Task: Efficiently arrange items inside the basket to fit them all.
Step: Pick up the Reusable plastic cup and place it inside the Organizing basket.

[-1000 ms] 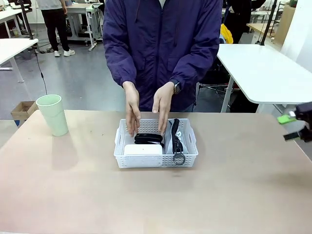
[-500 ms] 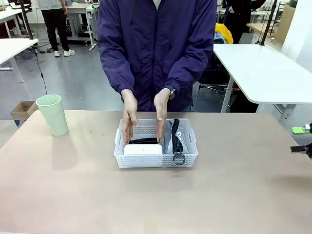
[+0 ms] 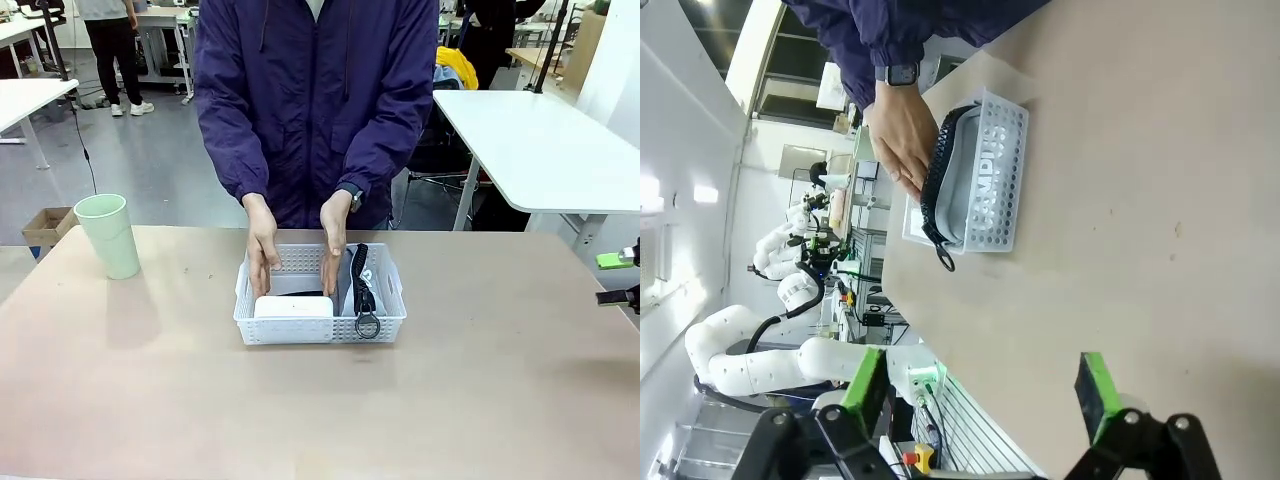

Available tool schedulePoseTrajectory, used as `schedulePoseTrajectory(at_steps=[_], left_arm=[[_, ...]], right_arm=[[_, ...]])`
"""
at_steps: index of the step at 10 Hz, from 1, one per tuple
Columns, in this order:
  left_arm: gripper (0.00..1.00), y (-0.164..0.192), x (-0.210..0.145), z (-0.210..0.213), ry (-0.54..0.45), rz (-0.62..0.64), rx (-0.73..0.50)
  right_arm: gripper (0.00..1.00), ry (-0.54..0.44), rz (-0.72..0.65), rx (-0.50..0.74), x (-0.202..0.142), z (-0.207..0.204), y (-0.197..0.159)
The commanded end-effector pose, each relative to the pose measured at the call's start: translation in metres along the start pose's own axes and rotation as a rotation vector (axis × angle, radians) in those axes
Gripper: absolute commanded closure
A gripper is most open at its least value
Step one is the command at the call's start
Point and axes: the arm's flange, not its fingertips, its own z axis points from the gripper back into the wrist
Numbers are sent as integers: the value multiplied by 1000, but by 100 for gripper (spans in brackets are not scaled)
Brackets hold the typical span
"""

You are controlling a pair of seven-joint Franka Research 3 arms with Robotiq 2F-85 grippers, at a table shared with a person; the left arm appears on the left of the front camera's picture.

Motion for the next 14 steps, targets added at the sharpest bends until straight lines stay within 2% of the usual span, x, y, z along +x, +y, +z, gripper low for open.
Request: schedulePoseTrajectory(at_steps=[1,7,9,10,11,13,14], left_arm=[[0,-2,-6,-5,-17,-20,-22],[0,0,0,0,0,0,0],[0,-10,9,-23,22,-260,-18],[0,-9,16,-51,15,-349,15],[0,-8,19,-76,85,-353,-32],[0,4,34,-115,92,-501,12],[0,15,44,-133,127,-530,29]], right_arm=[[0,-7,-17,11,0,1,4],[0,-7,-17,11,0,1,4],[0,-7,-17,11,0,1,4],[0,-7,-17,11,0,1,4],[0,-7,-17,11,0,1,4],[0,-7,-17,11,0,1,4],[0,-7,-17,11,0,1,4]])
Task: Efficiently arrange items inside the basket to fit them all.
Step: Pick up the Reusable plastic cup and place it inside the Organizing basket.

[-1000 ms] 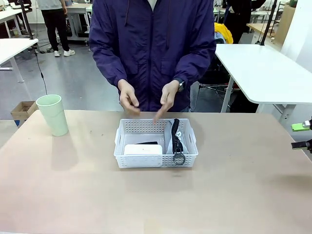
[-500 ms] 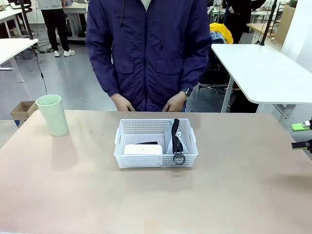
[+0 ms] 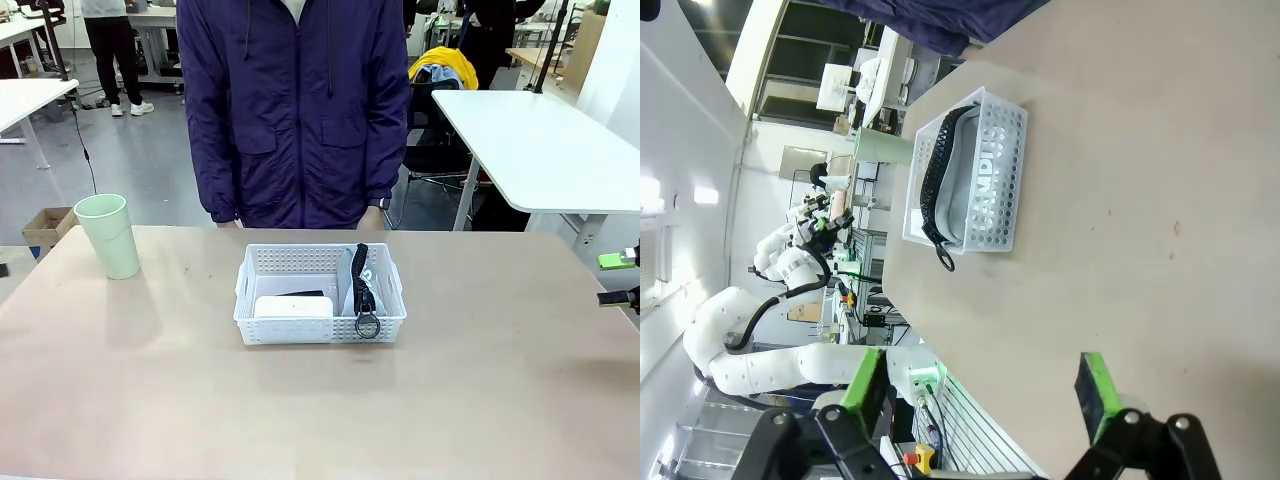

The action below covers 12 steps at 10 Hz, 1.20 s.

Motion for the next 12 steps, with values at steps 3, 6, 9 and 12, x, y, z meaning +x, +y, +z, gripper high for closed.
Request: schedulePoseTrajectory(at_steps=[3,6,9,12], left_arm=[[0,63,16,-50,-1,-140,122],[0,61,16,-50,3,-93,123],[0,67,23,-49,-32,-63,144],[0,78,29,-79,32,-406,106]], right_arm=[[0,-6,-14,11,0,1,5],[0,-6,-14,11,0,1,5],[0,-6,-14,11,0,1,5],[0,-6,-14,11,0,1,5]])
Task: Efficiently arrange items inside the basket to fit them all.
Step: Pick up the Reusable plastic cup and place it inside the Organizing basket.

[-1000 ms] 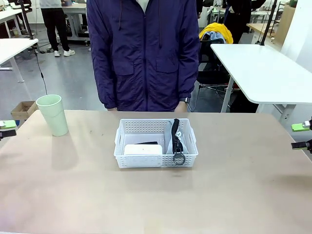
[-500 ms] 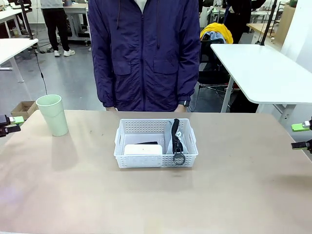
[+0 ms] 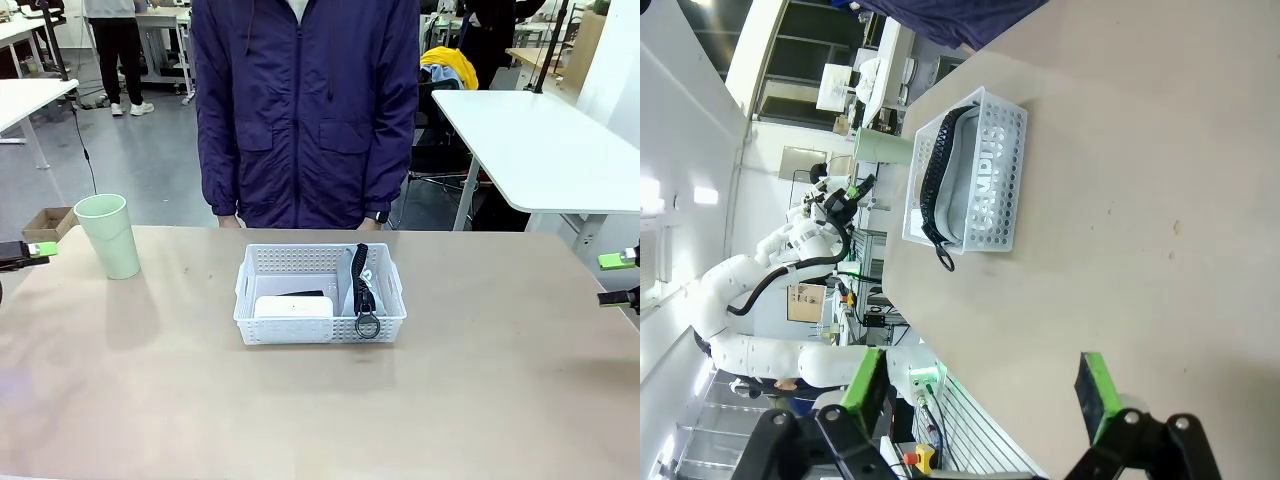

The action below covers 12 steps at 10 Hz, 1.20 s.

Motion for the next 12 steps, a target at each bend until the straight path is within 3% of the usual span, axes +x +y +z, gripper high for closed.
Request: schedulePoseTrajectory(at_steps=[1,5,7,12], left_arm=[[0,12,-12,-24,17,-165,11],[0,20,-24,-57,74,-339,58],[0,25,-25,-67,45,-429,108],[0,34,-29,-89,86,-509,142]], right_arm=[[0,-6,-13,11,0,0,5],[0,-6,-13,11,0,0,5],[0,-6,-13,11,0,0,5],[0,-6,-13,11,0,0,5]])
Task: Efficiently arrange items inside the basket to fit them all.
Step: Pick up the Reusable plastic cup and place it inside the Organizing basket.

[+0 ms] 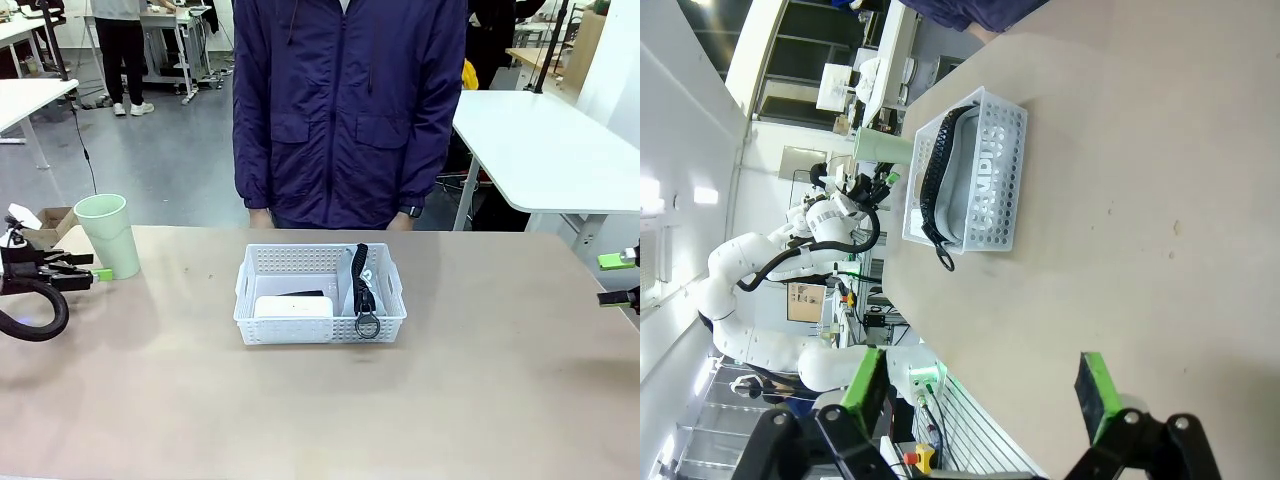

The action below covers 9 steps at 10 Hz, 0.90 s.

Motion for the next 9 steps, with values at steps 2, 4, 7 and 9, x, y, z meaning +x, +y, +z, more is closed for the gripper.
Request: schedulePoseTrajectory(at_steps=[2,4,7,9], left_arm=[[0,5,-4,-14,-12,-28,15],[0,8,-4,-23,-22,-47,14],[0,10,1,-31,-33,-57,6],[0,14,7,-35,-72,-38,-26]], right_arm=[[0,-7,-13,11,0,1,5],[0,-7,-13,11,0,1,5],[0,-7,-13,11,0,1,5],[0,-7,-13,11,0,1,5]])
